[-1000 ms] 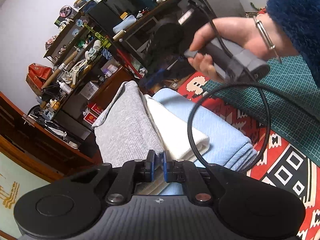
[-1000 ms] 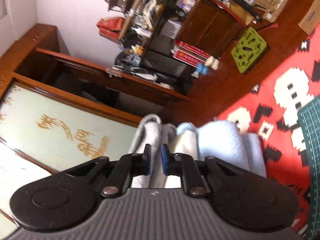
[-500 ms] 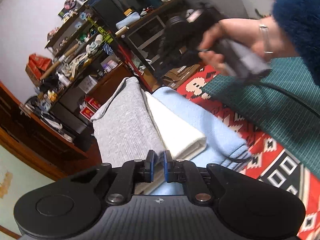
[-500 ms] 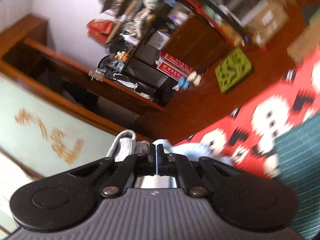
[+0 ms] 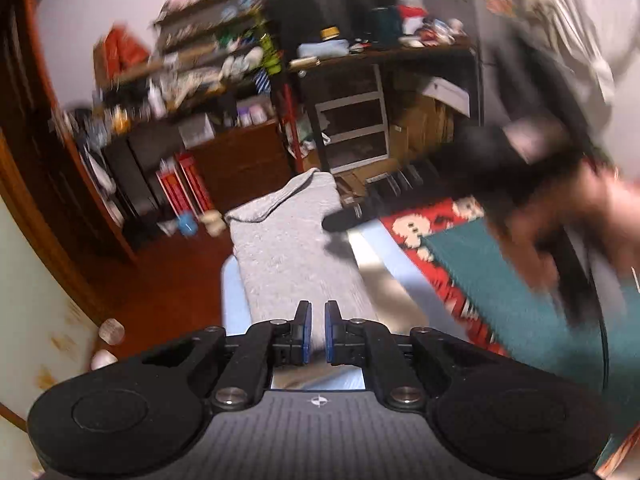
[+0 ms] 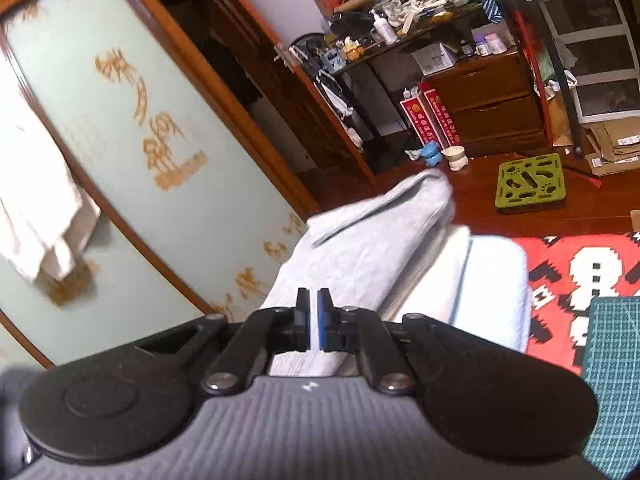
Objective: Fold clothes
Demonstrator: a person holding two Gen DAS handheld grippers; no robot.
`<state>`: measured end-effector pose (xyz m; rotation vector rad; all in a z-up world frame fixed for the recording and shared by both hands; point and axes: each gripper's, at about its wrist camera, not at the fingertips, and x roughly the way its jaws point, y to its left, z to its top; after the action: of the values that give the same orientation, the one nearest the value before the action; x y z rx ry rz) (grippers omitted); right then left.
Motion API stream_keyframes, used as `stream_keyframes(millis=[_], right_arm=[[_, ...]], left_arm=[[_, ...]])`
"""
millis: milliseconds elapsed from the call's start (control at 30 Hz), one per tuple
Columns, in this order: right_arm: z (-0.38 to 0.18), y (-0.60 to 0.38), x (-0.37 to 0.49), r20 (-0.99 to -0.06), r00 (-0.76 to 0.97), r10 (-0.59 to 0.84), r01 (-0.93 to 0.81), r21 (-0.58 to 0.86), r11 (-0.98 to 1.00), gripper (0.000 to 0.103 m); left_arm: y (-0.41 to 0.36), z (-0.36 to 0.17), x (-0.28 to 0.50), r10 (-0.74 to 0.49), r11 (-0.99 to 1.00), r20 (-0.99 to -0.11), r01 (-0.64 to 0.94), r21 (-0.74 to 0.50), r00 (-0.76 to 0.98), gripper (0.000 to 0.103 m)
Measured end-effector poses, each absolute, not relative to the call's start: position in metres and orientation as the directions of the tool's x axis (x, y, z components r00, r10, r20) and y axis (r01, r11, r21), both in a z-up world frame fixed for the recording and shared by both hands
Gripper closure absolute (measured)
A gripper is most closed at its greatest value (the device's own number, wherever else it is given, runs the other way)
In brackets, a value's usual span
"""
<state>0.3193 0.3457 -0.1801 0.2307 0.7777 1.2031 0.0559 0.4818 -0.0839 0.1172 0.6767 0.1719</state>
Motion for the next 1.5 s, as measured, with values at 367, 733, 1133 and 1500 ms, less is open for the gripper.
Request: stream_keyframes(millis=[367,733,1133,1500], right_arm=[[-0.209,0.360,0.254,-0.511,0.167,0.843,-0.809,0.418,0.414,0.097],[-0.179,0.288,0.175,-0.548,0.298,0.782,-0.807,0.293,0.513,0.075],[-0.163,0.196,0.079,-0.568,0.362,0.739,-0.796,0.223,0.562,0.001],[-0.165,0.154,0.033,-0.668,0.413,0.619,-0.739,0.151,0.657,0.001]], left_arm=[[0.509,-0.116,0.058,0.172,0.984,-0.699,-0.155,0.089,0.694,0.101],[0.479,-0.096,-0.017,0.167,0.975,-0.656,-0.221,0.001,0.736,0.080],[0.413,-0.123,-0.098,0.223,0.941,-0.624,-0.333,-0.064,0.749,0.017],[0.371,-0.108,-0.141,0.391,0.892,-0.645,-0.443,0.089,0.657,0.010]])
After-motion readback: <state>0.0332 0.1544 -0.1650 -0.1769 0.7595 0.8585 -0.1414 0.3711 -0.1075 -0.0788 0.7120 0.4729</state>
